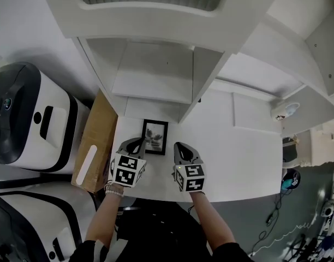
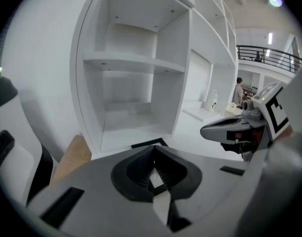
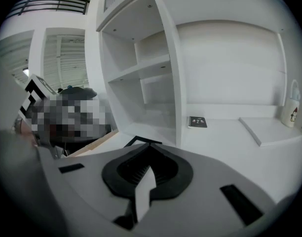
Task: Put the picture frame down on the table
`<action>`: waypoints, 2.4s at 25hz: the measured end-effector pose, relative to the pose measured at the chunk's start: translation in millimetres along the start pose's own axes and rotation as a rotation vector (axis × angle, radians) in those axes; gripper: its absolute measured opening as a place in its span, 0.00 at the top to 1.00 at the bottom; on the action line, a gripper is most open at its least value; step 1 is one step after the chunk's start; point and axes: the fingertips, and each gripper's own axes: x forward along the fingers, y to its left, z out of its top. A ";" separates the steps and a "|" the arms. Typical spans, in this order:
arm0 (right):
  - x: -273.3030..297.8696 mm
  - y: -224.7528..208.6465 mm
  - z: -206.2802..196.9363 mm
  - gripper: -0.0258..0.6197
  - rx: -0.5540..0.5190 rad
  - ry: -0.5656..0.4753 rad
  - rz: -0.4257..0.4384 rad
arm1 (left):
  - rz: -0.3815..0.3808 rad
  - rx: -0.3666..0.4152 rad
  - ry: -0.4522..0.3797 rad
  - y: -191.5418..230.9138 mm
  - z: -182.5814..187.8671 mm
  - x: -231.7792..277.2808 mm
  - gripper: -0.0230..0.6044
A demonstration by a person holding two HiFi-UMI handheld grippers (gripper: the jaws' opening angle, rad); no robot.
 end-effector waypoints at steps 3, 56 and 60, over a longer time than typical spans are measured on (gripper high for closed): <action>-18.4 0.2 11.1 0.96 -0.029 -0.032 0.004 | -0.004 0.017 -0.049 -9.4 14.7 -16.4 0.96; -139.5 24.1 114.8 0.96 -0.154 -0.344 0.022 | -0.042 0.101 -0.329 -72.1 108.6 -134.9 0.96; -140.3 24.3 115.7 0.96 -0.150 -0.346 0.021 | -0.053 0.103 -0.336 -75.7 111.1 -133.9 0.96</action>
